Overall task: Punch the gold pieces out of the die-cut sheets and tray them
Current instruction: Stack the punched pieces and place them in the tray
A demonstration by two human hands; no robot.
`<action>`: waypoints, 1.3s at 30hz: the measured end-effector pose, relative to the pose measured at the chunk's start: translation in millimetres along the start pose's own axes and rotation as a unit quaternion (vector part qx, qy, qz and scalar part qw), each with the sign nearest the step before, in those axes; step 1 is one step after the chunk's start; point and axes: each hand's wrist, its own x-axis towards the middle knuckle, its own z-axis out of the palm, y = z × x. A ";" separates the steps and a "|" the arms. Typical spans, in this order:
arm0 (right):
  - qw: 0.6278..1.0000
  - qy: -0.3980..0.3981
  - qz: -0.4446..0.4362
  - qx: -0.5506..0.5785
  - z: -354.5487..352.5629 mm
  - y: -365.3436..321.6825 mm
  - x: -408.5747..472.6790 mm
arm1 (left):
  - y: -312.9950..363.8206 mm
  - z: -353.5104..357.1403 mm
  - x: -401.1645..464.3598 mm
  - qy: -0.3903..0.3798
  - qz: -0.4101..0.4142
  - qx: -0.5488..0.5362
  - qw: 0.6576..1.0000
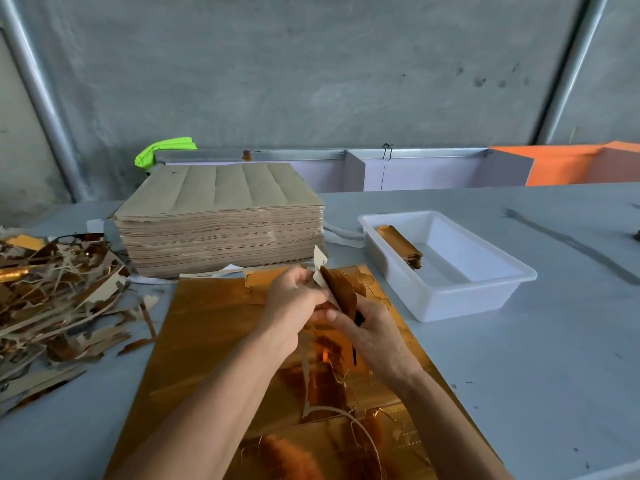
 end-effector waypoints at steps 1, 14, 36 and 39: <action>1.000 0.019 -0.003 -0.023 0.0 2.3 0.2 | 0.2 -0.1 -0.5 -0.015 0.005 0.001 1.000; 0.947 0.225 0.227 0.041 -25.1 20.3 -0.2 | -3.7 -34.6 14.6 0.189 0.057 -0.019 0.980; 0.949 0.219 0.174 0.144 -47.2 24.6 -12.6 | -36.6 -42.5 12.2 0.096 0.140 0.440 0.882; 0.959 0.199 0.158 0.123 -49.5 20.3 -12.9 | -34.5 -22.0 3.2 0.102 0.281 0.504 0.810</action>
